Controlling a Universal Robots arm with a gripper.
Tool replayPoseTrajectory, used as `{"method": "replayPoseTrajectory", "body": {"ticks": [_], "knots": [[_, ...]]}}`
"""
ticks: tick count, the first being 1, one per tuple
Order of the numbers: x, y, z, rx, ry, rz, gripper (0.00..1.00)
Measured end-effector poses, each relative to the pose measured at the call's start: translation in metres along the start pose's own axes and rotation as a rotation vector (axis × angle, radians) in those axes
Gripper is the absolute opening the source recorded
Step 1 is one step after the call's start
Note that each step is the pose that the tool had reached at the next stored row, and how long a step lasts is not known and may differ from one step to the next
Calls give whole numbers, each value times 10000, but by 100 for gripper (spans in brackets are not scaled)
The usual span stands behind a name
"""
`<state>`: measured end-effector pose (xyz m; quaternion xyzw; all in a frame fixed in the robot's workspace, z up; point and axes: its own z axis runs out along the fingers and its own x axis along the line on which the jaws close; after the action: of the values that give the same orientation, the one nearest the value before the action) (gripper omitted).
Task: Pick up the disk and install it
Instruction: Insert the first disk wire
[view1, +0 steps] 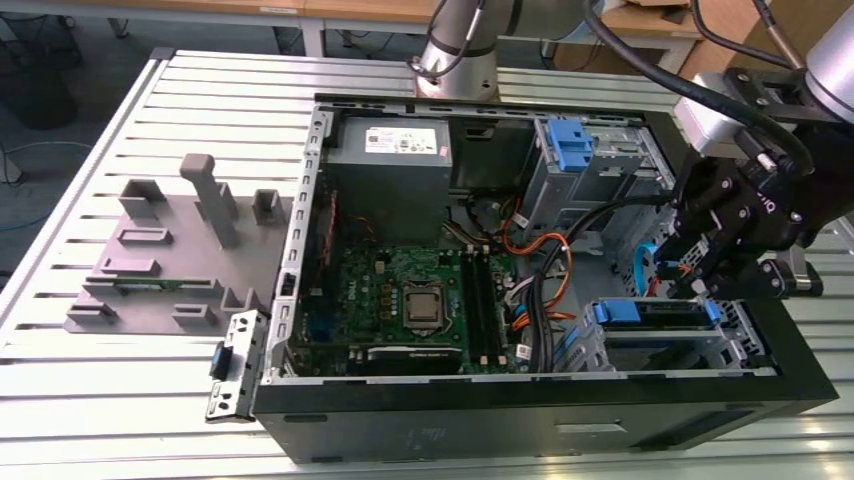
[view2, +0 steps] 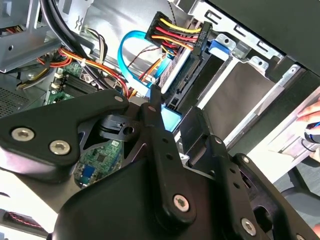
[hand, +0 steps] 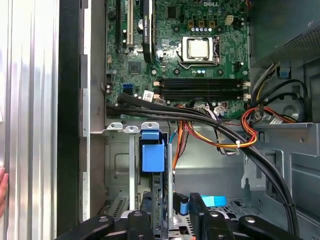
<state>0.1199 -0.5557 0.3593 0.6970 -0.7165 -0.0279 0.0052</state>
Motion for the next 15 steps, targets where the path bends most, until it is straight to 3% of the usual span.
{"method": "replayPoseTrajectory", "body": {"ticks": [15], "knots": [[0, 0, 3, 0, 0, 0, 41]]}}
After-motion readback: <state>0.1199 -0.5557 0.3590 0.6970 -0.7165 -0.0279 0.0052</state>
